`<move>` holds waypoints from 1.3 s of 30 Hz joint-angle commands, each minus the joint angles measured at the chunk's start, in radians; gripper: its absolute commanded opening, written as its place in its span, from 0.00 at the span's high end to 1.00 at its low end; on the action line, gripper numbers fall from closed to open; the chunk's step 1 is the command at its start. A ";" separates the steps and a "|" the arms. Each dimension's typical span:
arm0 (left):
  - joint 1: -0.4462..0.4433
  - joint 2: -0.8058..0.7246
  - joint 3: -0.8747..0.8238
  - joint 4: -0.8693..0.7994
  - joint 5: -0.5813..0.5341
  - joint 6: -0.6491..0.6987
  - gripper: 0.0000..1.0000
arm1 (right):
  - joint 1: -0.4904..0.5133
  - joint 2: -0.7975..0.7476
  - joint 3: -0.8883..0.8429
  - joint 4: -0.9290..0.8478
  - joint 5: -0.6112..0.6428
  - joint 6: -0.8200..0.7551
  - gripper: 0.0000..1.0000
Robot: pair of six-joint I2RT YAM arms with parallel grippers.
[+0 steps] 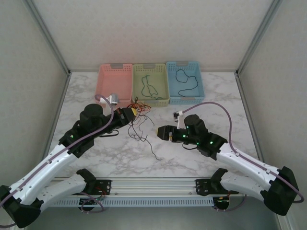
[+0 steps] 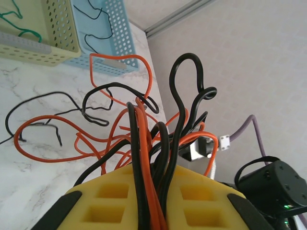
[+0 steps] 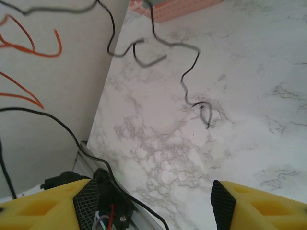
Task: Untangle the cables
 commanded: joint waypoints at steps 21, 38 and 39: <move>0.006 0.036 0.080 0.003 -0.013 0.013 1.00 | 0.080 0.202 -0.088 0.318 -0.221 -0.209 0.28; 0.007 0.032 0.078 -0.022 -0.015 0.019 1.00 | 0.081 0.206 -0.058 0.290 -0.204 -0.224 0.87; 0.007 0.031 0.079 -0.027 -0.019 0.022 1.00 | 0.080 0.197 -0.059 0.281 -0.188 -0.226 0.92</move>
